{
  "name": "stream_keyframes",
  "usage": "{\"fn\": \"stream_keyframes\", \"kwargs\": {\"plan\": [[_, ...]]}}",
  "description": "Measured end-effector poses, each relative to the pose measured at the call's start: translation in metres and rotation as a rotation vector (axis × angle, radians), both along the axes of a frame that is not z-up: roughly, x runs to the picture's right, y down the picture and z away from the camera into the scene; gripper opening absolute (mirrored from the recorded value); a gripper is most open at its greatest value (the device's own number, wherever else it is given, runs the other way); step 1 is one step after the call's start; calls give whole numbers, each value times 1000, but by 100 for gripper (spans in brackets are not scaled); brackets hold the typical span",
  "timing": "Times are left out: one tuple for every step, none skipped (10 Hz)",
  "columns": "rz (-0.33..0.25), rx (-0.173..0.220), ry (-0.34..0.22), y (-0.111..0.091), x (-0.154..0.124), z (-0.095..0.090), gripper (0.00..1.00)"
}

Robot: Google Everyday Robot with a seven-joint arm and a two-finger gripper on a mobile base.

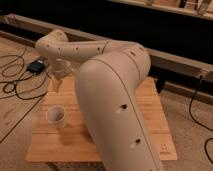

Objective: Move the arm in a circular motion

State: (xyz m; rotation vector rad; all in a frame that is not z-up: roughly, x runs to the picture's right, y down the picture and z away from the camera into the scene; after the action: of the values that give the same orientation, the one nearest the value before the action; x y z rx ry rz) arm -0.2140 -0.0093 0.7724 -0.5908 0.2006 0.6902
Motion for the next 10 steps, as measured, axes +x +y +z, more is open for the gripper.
{"fn": "stream_keyframes", "kwargs": {"plan": [[-51,-13,-19,24,0,-13,80],[-88,-26,-31,43,3,-24,80],[-106,-36,-34,60,10,-33,80],[-108,-47,-29,75,20,-41,80],[-95,-58,-7,84,34,-46,80],[-66,-66,23,90,52,-50,80],[-35,-70,62,93,70,-51,80],[8,-73,122,93,97,-52,80],[45,-76,182,92,123,-51,80],[79,-81,243,91,148,-49,80]]}}
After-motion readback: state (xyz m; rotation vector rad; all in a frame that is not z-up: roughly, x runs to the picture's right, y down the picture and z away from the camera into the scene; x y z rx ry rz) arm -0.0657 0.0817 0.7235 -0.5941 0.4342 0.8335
